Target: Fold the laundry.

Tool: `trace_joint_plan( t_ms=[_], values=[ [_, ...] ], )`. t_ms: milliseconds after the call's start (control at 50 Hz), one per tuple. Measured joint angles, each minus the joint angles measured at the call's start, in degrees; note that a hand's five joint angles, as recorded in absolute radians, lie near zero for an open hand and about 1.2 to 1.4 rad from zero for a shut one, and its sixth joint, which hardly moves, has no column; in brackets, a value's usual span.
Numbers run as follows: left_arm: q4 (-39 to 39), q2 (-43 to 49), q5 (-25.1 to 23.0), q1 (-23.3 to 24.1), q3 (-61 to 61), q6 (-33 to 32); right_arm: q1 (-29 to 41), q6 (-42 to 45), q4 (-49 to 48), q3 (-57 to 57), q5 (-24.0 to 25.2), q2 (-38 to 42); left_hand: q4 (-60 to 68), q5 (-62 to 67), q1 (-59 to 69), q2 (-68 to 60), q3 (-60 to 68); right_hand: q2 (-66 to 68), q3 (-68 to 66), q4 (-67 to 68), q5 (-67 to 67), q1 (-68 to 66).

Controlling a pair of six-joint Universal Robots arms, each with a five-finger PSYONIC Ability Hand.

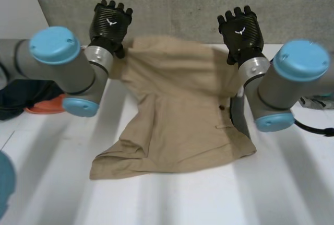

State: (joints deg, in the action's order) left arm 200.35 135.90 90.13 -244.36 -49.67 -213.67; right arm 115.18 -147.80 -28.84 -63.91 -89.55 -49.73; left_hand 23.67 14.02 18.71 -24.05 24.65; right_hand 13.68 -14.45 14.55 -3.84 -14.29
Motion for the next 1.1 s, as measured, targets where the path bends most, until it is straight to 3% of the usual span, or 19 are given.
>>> trace_joint_plan(
  t_ms=[20, 100, 200, 420, 520, 640, 780, 840, 880, 940, 1100],
  values=[
    [0.37, 0.79, 0.41, 0.33, 0.87, -0.98, 0.03, 0.43, -1.24, 0.02, -0.37, 0.6, -11.06, -10.81, -7.14, 11.17, -11.57, -0.91, 1.33, -1.16, 0.9, 0.6],
    [0.9, 0.92, 1.63, 2.07, 0.95, -3.79, 0.31, 3.11, -3.9, -1.12, -2.95, 0.76, -12.07, -11.15, -7.18, 12.48, -12.64, -1.17, 2.06, -2.24, 1.05, 0.7],
    [0.57, -5.35, 1.82, 3.66, -7.34, -4.53, 0.35, 4.5, 0.8, -4.96, -3.65, -4.09, -12.07, -11.15, -7.18, 12.48, -12.64, -1.17, 2.06, -2.24, 1.04, 0.7],
    [-1.74, -27.56, 1.09, 8.47, -39.36, -3.94, -0.68, 3.42, 31.92, -19.49, 6.41, -18.67, -12.07, -11.15, -7.18, 12.48, -12.63, -1.17, 2.06, -2.24, 1.05, 0.7],
    [-2.81, -32.13, 1.0, 10.75, -48.38, -3.84, -1.64, 2.79, 36.21, -25.65, 9.56, -20.82, -11.86, -10.97, -6.92, 12.09, -12.5, -1.17, 2.06, -2.24, 1.05, 0.7],
    [-3.19, -30.17, 1.13, 10.54, -51.86, -4.05, -2.39, 2.48, 32.3, -32.08, 11.35, -21.52, -3.98, -4.2, 1.62, 4.45, -5.2, -1.16, 2.0, -2.19, 1.03, 0.7],
    [-2.77, -23.13, 1.08, 6.3, -49.01, -4.49, -2.39, 1.27, 27.88, -35.37, 11.31, -21.29, 7.75, 7.36, 13.38, -7.45, 6.83, -0.87, 0.87, -1.11, -0.17, 0.51],
    [-2.75, -19.65, 0.99, 4.54, -46.67, -4.57, -2.4, 0.3, 27.15, -36.0, 11.27, -21.18, 16.22, 15.69, 22.52, -16.41, 15.75, -0.87, 0.81, -1.11, -0.41, 0.51],
    [-2.71, -17.75, 1.04, 3.77, -45.13, -4.58, -2.45, -0.39, 26.92, -36.19, 11.29, -21.13, 36.75, 35.74, 42.93, -36.99, 35.54, -0.86, 0.49, -1.06, -0.74, 0.51],
    [-2.47, -16.05, 1.19, 2.93, -43.33, -4.54, -2.53, -1.29, 26.76, -36.27, 11.33, -21.19, 43.93, 42.45, 45.5, -43.35, 42.67, 0.68, -0.46, 0.02, -1.51, 0.51],
    [0.32, -12.77, 2.64, -0.63, -37.61, -4.77, -2.59, -2.95, 26.76, -36.88, 11.56, -21.57, 44.82, 42.9, 45.5, -44.44, 43.7, 1.3, -0.76, 0.43, -1.93, 0.51]
  ],
)
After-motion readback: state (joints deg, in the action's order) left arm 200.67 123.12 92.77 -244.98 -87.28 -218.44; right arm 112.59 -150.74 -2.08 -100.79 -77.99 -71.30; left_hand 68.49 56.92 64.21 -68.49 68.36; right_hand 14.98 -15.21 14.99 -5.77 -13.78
